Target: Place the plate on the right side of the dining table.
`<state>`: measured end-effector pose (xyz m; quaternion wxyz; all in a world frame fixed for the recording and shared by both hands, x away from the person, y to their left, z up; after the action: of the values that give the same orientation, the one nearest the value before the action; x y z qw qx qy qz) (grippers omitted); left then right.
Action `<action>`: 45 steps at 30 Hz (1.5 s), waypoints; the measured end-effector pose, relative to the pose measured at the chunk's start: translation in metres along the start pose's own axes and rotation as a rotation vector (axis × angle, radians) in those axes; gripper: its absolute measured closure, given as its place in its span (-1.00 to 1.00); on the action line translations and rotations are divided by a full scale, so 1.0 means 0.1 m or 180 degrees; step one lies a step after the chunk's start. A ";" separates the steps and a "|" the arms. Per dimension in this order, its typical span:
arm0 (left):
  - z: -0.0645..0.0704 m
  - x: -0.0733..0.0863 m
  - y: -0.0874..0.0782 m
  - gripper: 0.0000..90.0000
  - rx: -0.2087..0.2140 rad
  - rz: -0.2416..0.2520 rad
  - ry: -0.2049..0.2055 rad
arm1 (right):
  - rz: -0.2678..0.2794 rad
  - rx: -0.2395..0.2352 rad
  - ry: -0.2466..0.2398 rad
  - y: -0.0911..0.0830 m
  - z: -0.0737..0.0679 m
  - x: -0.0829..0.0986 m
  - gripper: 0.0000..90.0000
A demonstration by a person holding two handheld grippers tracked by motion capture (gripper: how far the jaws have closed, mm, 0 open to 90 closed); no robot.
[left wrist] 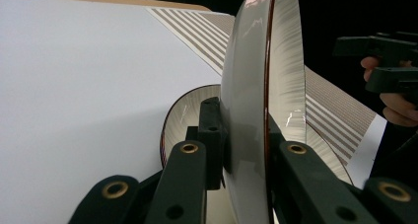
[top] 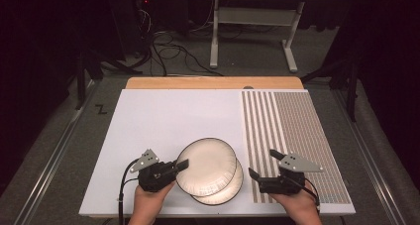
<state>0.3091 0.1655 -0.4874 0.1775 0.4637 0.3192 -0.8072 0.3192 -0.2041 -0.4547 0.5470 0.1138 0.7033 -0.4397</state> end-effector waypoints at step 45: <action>0.07 -0.03 0.00 0.79 0.0012 -0.0005 0.0209 | -0.0267 -0.0536 0.0090 0.77 -0.33 0.04 -0.20</action>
<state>0.3063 0.1611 -0.4823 0.1655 0.4900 0.3237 -0.7923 0.3449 -0.1357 -0.4959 0.5257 0.0440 0.7496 -0.3998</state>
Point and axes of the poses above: each handheld gripper's, and its own axes: y roughly forward along the jaws, x roughly out of its underside, z roughly to its right, the point moved 1 cm from there along y, roughly forward along the jaws, and after that the axes turned 3 degrees about -z, right-handed, at the moved point
